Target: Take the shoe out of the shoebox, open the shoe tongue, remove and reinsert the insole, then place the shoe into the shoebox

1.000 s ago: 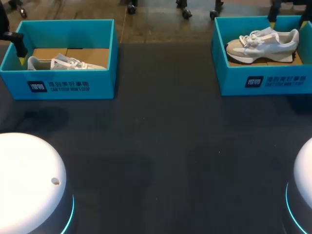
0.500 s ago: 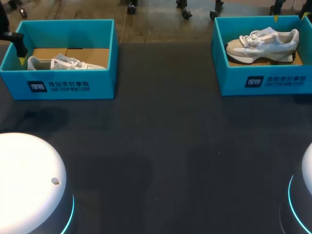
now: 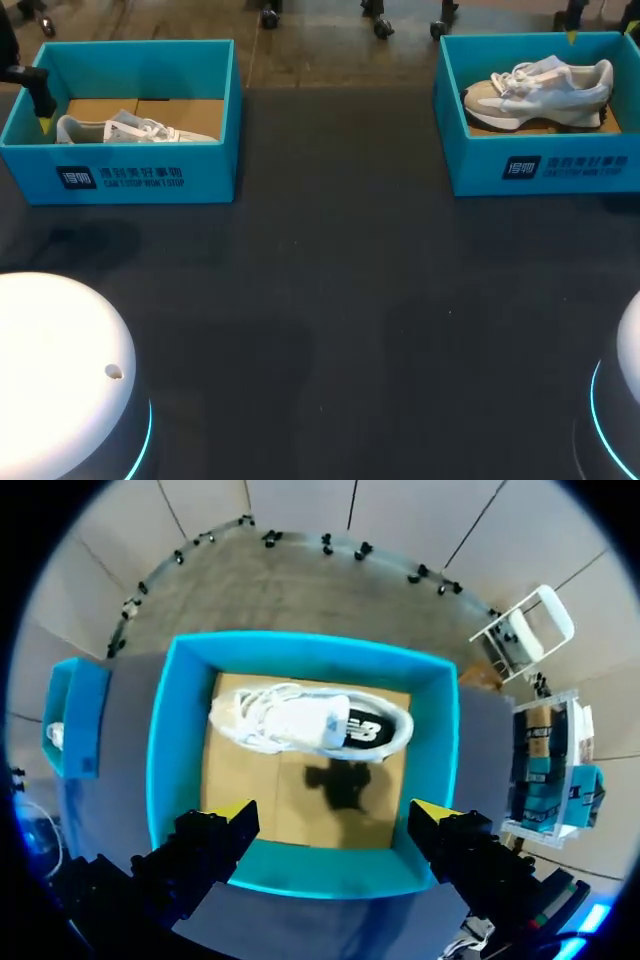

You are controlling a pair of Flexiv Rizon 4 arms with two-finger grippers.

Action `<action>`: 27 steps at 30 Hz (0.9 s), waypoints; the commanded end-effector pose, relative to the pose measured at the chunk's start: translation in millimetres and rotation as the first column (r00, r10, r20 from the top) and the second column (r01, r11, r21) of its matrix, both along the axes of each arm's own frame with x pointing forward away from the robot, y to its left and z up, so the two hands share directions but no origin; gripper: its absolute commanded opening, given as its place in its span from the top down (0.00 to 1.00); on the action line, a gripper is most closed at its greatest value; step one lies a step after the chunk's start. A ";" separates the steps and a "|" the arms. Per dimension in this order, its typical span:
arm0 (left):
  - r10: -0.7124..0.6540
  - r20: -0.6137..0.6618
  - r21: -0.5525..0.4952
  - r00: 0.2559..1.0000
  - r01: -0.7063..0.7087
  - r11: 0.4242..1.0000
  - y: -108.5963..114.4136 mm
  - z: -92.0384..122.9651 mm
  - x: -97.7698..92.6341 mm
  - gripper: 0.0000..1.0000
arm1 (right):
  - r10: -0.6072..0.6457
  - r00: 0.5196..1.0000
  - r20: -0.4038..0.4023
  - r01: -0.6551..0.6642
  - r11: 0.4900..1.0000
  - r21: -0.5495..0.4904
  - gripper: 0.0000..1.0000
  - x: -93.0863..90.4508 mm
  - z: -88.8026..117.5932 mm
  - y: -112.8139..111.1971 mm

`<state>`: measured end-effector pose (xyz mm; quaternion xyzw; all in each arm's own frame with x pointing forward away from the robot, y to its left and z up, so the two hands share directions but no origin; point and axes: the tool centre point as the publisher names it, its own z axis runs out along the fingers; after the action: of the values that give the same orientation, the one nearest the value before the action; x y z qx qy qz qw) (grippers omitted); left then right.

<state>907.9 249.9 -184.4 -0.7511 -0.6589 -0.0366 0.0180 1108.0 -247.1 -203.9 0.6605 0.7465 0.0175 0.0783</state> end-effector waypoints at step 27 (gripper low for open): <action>-0.001 0.004 0.001 1.000 0.001 1.000 0.3 0.0 -1.4 0.00 | -0.089 0.996 -0.009 0.089 0.996 -0.030 0.00 31.4 -68.4 -33.8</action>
<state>907.8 250.0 -184.4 -0.7510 -0.6590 -0.0366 0.0179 1135.8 -280.2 -271.8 0.6906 0.7185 0.0027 0.0826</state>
